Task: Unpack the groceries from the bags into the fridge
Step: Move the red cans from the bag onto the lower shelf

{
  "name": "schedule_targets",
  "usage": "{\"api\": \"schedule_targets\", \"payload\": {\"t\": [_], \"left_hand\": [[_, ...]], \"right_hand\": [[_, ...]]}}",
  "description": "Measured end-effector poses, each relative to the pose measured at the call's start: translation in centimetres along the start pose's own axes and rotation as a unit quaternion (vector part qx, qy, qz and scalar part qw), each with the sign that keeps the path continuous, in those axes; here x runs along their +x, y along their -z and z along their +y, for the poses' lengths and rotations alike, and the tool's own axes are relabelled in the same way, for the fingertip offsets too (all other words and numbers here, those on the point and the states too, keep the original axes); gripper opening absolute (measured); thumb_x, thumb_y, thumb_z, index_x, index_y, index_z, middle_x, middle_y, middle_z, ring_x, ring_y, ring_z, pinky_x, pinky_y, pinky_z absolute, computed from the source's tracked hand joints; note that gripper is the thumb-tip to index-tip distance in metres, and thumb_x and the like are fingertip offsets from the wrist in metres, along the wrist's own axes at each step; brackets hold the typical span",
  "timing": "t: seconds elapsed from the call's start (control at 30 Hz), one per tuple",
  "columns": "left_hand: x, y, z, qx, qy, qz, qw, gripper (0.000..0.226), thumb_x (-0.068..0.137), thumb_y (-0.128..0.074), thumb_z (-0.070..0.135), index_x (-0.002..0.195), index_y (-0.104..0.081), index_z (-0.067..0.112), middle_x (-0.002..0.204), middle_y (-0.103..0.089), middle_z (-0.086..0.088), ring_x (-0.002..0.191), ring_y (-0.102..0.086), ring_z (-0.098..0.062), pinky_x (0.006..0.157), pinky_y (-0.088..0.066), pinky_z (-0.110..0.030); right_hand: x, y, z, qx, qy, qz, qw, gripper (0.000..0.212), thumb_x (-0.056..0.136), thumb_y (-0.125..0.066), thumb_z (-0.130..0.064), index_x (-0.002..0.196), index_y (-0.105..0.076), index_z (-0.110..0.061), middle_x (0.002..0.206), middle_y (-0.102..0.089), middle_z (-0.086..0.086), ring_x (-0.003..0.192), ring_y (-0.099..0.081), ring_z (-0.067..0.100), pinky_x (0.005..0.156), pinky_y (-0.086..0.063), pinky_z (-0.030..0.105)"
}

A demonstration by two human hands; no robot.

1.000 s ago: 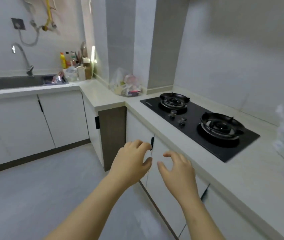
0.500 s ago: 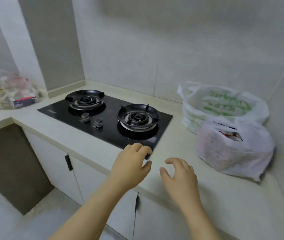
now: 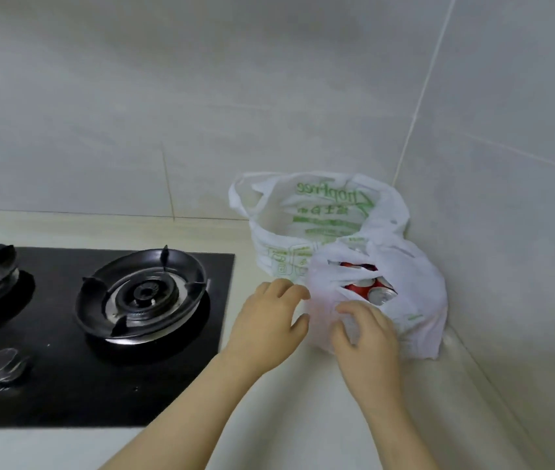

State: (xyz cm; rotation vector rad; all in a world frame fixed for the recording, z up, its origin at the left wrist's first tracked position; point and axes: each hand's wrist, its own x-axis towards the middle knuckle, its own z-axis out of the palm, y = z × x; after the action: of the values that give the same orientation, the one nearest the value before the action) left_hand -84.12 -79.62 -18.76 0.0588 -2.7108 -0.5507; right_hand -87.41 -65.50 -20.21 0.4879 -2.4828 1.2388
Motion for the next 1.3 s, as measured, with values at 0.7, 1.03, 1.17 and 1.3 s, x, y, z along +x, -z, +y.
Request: {"api": "schedule_targets", "payload": {"t": [0.7,1.03,1.17,1.3], "left_hand": [[8.1,-7.9,2.2,-0.199,0.181,0.017,0.963,0.047,0.081,-0.069,0.023,0.125,-0.052,0.02,0.138,-0.038,0.004,0.118,-0.042,-0.008,0.086,-0.027,-0.011],[6.0,-8.3,1.2,-0.352,0.246,0.147,0.891,0.019,0.078,-0.073,0.01,0.064,-0.062,0.017,0.103,-0.064,0.017,0.098,-0.059,-0.007,0.082,-0.043,-0.017],[5.3,-9.7,-0.7,-0.417,0.372,0.184,0.808,0.019,0.083,-0.068,0.01,0.068,-0.056,0.007,0.076,-0.066,-0.002,0.073,-0.059,-0.024,0.071,-0.051,-0.048],[4.7,-11.3,-0.9,-0.359,0.433,0.109,0.82,0.016,0.077,-0.066,0.006,0.071,-0.052,0.006,0.07,-0.057,-0.007,0.068,-0.053,-0.024,0.071,-0.051,-0.048]], "right_hand": [[7.6,2.1,12.2,-0.113,-0.033,0.01,0.993,0.029,0.083,-0.06,-0.034,0.1,-0.063,-0.01,0.117,-0.061,0.005,0.119,-0.047,0.027,0.099,-0.032,0.027],[7.4,1.9,14.2,-0.111,0.095,0.101,0.984,0.016,0.067,-0.068,0.001,0.065,-0.057,-0.01,0.101,-0.068,0.012,0.103,-0.043,0.018,0.087,-0.031,0.021],[7.3,1.8,13.2,-0.071,0.057,0.103,0.991,0.023,0.08,-0.046,-0.031,0.073,-0.06,-0.015,0.102,-0.068,0.003,0.103,-0.045,0.013,0.088,-0.032,0.022],[7.0,1.3,12.9,-0.102,0.049,0.1,0.989,0.037,0.082,-0.041,-0.044,0.091,-0.068,-0.019,0.109,-0.066,-0.002,0.107,-0.047,0.015,0.091,-0.041,0.032]]}}
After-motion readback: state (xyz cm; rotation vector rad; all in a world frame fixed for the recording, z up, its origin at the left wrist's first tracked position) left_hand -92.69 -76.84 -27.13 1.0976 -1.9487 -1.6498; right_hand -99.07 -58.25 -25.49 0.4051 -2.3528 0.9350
